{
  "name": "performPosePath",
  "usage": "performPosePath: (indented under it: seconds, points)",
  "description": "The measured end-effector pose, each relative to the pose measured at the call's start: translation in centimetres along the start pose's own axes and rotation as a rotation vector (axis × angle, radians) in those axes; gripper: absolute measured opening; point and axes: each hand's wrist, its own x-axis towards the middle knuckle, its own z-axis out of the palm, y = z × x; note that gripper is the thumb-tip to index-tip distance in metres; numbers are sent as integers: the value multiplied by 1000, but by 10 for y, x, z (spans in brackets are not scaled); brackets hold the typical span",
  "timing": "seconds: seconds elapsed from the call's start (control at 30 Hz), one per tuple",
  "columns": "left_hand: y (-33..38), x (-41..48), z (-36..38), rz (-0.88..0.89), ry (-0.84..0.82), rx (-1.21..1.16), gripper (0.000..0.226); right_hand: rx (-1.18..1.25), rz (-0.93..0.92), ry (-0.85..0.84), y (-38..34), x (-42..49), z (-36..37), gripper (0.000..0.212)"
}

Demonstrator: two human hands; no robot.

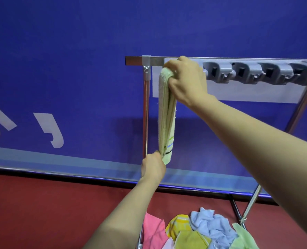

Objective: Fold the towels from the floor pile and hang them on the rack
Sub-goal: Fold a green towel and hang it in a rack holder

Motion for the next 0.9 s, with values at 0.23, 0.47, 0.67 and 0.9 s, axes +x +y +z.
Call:
performPosePath:
  seconds: [0.23,0.47,0.67,0.9]
  points:
    - [-1,-7,17,-5,-14,-9,22,-225,-176,-75,9,-3,1,40]
    - [2,-5,19,-15,3,58,21,-167,-177,-83,7,-2,3,40]
    - [6,-4,16,-11,77,15,22,-105,-98,7,2,6,6,33]
    - [10,5,4,-11,60,0,24,-193,-44,1,0,14,-2,32]
